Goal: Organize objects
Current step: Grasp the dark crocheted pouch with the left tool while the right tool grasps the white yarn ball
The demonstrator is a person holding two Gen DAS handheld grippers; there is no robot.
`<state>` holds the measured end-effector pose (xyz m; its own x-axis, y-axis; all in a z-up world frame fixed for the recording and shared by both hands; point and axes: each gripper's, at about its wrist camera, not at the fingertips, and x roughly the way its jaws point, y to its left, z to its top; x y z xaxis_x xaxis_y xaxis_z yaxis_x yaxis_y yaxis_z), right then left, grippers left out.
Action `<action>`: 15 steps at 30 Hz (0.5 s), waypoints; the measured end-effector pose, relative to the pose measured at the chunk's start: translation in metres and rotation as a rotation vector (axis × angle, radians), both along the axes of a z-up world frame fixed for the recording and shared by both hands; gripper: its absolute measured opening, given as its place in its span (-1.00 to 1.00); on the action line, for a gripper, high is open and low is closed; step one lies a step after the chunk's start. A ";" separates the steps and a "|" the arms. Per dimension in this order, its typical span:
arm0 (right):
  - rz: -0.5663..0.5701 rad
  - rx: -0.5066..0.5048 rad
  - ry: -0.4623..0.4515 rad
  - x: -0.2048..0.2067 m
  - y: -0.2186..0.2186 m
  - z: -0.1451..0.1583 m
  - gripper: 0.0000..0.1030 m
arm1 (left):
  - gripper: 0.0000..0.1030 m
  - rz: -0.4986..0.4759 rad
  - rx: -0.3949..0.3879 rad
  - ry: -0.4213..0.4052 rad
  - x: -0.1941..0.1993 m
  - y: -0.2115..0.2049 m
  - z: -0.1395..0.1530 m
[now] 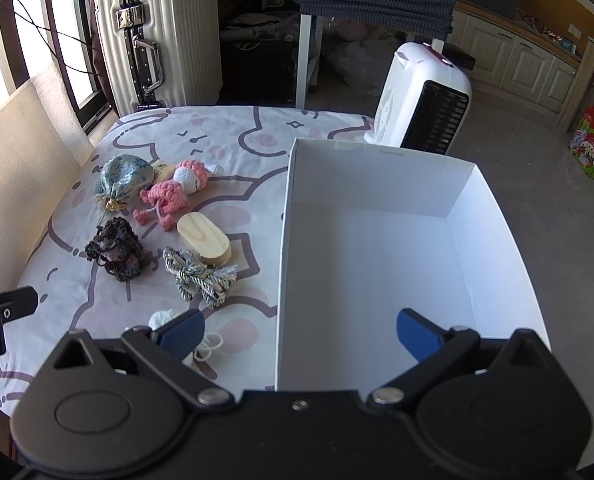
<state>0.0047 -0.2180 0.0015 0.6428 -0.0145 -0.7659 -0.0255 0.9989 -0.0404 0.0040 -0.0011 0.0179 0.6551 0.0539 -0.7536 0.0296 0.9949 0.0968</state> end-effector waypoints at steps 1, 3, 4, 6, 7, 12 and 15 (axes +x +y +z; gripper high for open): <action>0.011 -0.001 -0.019 0.001 0.000 0.006 1.00 | 1.00 -0.004 0.011 -0.013 0.000 -0.002 0.005; 0.039 -0.001 -0.075 0.003 0.002 0.019 1.00 | 1.00 -0.010 0.035 -0.043 0.006 0.001 0.017; 0.051 0.000 -0.104 0.004 0.002 0.025 1.00 | 1.00 -0.011 0.041 -0.058 0.009 0.003 0.022; 0.104 0.008 -0.167 0.008 0.005 0.036 1.00 | 1.00 -0.014 0.051 -0.090 0.015 0.007 0.034; 0.141 0.008 -0.186 0.011 0.007 0.041 1.00 | 1.00 -0.018 0.058 -0.108 0.019 0.009 0.041; 0.261 -0.003 -0.222 0.034 0.021 0.053 1.00 | 1.00 -0.057 0.118 -0.186 0.045 0.015 0.062; 0.294 0.007 -0.225 0.051 0.029 0.052 1.00 | 1.00 -0.079 0.141 -0.215 0.065 0.018 0.061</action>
